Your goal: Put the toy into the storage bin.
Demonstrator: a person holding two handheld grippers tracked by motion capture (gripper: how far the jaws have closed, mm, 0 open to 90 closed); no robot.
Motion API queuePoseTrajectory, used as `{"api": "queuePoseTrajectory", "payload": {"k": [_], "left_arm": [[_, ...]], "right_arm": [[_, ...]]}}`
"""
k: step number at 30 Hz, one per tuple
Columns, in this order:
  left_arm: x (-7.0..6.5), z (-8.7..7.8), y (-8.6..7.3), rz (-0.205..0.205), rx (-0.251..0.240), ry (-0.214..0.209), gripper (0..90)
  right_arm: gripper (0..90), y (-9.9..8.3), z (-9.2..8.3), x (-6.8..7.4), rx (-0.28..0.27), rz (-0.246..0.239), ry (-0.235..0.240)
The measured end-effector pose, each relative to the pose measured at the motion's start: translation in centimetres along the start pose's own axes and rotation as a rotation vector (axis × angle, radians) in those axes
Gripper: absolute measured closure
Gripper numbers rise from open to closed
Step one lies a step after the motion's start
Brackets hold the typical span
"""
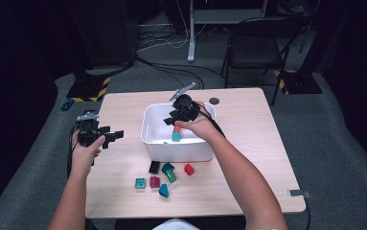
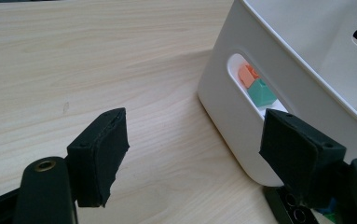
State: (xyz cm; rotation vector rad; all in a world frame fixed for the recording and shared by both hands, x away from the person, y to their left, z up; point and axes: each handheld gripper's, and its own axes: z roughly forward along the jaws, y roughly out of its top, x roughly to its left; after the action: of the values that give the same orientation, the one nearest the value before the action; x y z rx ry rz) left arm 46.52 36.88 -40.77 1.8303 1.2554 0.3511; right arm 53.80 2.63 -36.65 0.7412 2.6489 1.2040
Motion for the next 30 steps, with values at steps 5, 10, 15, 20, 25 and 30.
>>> {"api": "queuePoseTrajectory", "payload": {"k": [5, 10, 15, 20, 25, 30], "left_arm": [[0.1, -0.1, 0.0, -0.004, -0.003, 0.0, 23.0], [0.1, -0.1, 0.0, 0.0, -0.003, 0.003, 23.0], [0.1, -0.1, 0.0, -0.002, 0.0, 0.004, 23.0], [0.0, 0.0, -0.1, -0.008, 0.003, 0.003, 23.0], [-0.1, 0.0, 0.0, 0.002, 0.008, 0.005, 23.0], [0.0, 0.1, -0.1, 0.0, 0.006, 0.006, 23.0]], "right_arm": [[55.8, 0.2, -2.5, 0.9, -0.034, -0.021, 0.007], [55.9, -0.1, -4.1, 1.6, -0.059, -0.025, 0.017], [55.9, -0.5, -5.2, 2.3, -0.066, -0.037, 0.029], [55.9, -1.6, -6.3, 3.3, -0.065, -0.06, 0.044], [55.9, -2.1, -7.0, 4.0, -0.061, -0.074, 0.052], [56.0, -2.7, -8.0, 5.3, -0.072, -0.09, 0.067]]}}
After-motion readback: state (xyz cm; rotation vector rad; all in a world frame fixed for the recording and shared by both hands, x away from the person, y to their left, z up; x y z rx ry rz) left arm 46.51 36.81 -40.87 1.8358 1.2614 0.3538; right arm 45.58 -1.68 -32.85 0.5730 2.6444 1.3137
